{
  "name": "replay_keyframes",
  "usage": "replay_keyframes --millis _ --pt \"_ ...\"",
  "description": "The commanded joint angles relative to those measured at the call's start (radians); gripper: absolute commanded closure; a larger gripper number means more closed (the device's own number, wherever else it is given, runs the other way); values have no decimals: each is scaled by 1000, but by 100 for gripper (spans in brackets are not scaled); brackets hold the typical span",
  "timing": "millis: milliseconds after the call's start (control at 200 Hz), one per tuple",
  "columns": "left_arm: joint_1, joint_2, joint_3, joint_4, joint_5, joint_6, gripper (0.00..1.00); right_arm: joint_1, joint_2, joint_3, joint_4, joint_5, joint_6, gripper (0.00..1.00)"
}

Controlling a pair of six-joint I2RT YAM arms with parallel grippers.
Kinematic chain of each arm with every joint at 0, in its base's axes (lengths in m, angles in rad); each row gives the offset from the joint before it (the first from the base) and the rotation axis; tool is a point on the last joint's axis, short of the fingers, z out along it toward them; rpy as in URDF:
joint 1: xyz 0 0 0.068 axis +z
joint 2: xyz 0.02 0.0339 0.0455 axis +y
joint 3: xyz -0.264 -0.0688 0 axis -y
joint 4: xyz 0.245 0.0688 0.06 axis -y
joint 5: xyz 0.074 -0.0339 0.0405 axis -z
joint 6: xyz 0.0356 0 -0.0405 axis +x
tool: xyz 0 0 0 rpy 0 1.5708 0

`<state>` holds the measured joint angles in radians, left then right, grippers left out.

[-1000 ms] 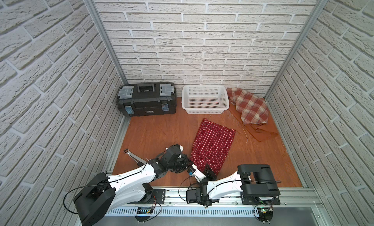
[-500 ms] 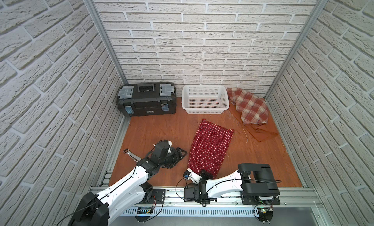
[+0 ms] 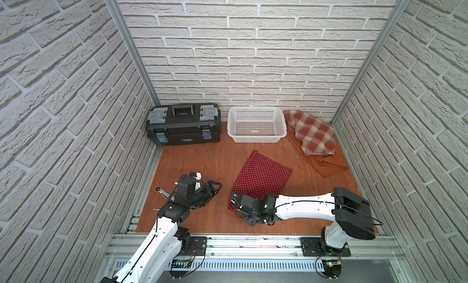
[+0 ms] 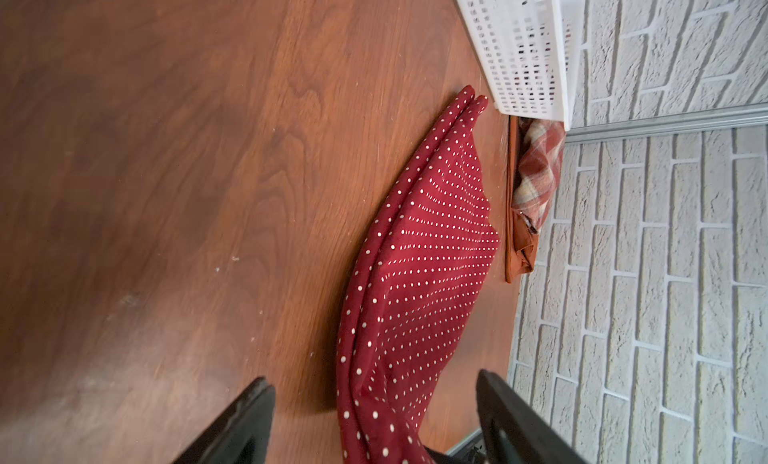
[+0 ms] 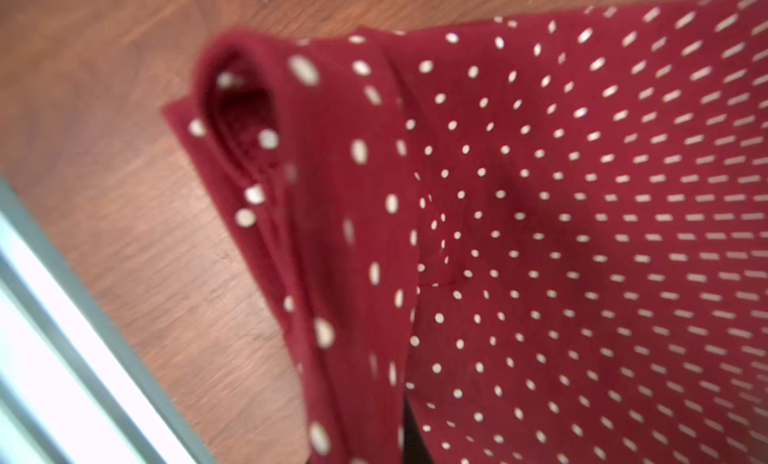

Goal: Roll up the skirts
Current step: Roll the skirt at the center of the board.

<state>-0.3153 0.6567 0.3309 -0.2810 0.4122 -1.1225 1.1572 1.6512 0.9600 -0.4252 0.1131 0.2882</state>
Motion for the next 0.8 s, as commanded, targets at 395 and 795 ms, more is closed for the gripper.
replay_keyframes --millis 395,795 --pt "-292 26 -19 27 -170 11 20 -201 -58 -78 149 -351 32 70" --pt "-415 -121 -99 -15 -272 -72 19 -238 -48 -47 111 -234 -9 69"
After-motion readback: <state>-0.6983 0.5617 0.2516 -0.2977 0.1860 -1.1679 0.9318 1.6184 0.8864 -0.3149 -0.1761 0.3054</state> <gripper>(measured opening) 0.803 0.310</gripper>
